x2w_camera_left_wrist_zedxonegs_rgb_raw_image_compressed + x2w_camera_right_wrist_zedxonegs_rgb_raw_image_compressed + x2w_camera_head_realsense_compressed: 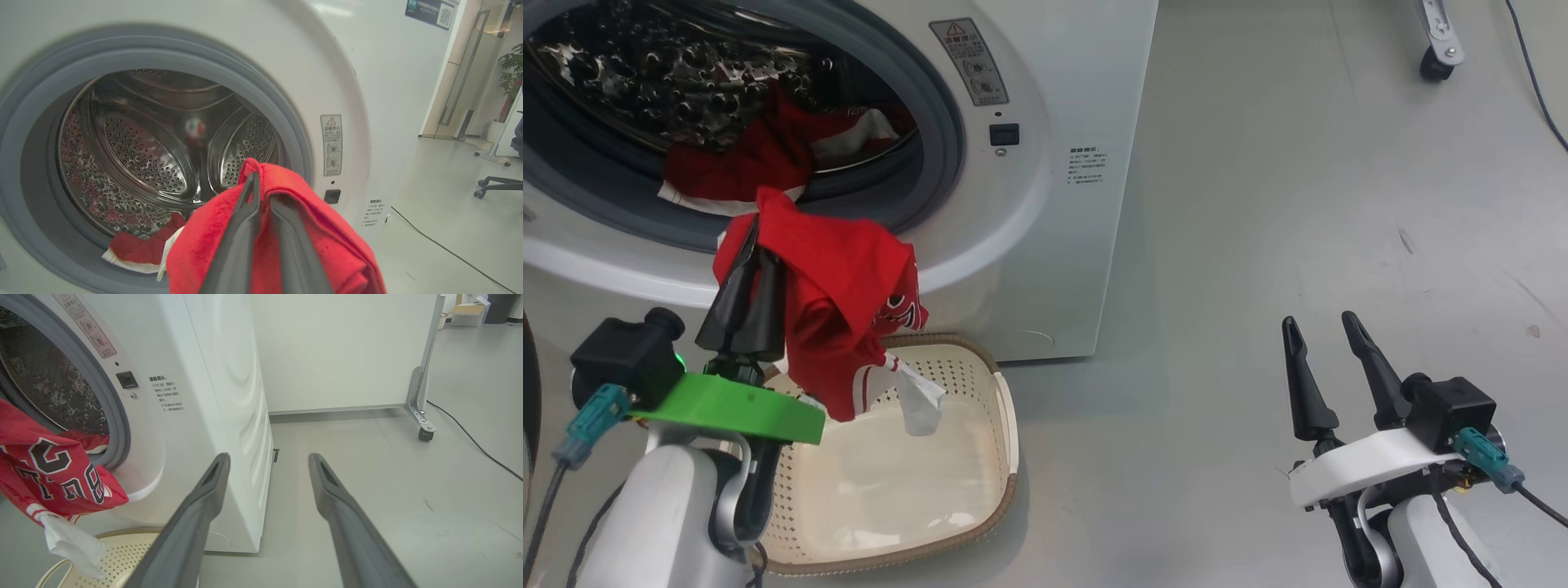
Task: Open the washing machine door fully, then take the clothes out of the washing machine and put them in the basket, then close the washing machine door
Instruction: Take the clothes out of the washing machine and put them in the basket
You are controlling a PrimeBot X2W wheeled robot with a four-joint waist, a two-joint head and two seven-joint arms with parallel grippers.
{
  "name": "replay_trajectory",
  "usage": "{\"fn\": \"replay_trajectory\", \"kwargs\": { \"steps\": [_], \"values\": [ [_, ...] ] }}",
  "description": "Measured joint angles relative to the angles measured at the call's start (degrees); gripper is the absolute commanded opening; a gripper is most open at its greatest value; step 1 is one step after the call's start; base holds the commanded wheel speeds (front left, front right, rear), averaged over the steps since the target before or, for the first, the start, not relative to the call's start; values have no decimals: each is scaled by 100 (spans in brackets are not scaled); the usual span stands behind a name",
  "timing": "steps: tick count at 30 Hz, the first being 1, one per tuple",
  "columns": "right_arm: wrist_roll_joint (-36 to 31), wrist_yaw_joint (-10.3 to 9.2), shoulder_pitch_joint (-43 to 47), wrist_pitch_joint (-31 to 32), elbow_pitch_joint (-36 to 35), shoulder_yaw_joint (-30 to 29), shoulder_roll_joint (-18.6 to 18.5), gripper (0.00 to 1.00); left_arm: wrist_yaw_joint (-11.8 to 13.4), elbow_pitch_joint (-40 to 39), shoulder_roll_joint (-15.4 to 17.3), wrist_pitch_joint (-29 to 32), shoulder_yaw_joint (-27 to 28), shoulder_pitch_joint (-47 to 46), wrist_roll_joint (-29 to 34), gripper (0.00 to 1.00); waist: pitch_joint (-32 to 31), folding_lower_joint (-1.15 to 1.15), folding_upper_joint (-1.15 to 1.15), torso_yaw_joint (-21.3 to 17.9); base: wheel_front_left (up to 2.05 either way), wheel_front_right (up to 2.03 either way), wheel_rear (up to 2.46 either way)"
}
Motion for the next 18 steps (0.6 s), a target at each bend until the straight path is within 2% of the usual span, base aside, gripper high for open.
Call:
{"fn": "replay_trajectory", "kwargs": {
  "steps": [18],
  "values": [
    [-1, 0, -253, 0, -141, 143, 37, 100, -1, 1084, 254, 283, -76, 294, 19, 0, 691, 0, 0, -422, 0, 0, 0]
  ]
}}
